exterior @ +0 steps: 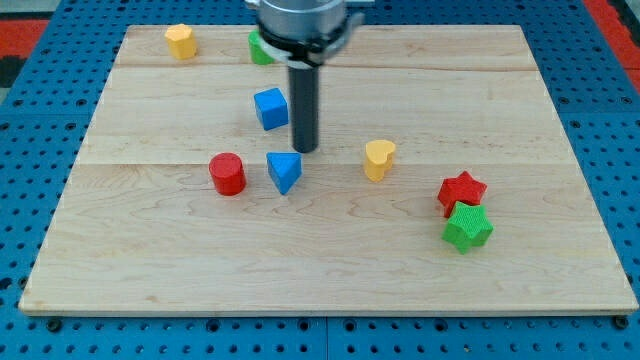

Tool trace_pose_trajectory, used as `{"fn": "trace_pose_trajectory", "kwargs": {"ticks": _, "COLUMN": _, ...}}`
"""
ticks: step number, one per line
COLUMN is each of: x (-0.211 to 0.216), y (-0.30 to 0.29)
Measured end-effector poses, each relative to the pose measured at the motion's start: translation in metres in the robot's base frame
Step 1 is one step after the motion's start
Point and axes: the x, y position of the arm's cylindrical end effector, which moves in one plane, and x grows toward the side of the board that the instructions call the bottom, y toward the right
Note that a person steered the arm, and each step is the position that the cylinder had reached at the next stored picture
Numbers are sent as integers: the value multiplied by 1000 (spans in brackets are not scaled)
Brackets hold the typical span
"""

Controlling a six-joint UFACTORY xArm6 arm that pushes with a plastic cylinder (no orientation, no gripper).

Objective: Push the blue triangle left to the yellow heart

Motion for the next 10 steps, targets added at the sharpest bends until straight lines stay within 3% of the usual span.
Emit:
{"fn": "trace_pose_trajectory", "kwargs": {"ticks": 2, "x": 26, "y": 128}}
{"fn": "trace_pose_trajectory", "kwargs": {"ticks": 3, "x": 16, "y": 120}}
{"fn": "trace_pose_trajectory", "kwargs": {"ticks": 4, "x": -22, "y": 42}}
{"fn": "trace_pose_trajectory", "kwargs": {"ticks": 6, "x": 8, "y": -83}}
{"fn": "trace_pose_trajectory", "kwargs": {"ticks": 8, "x": 42, "y": 47}}
{"fn": "trace_pose_trajectory", "kwargs": {"ticks": 9, "x": 63, "y": 48}}
{"fn": "trace_pose_trajectory", "kwargs": {"ticks": 10, "x": 77, "y": 6}}
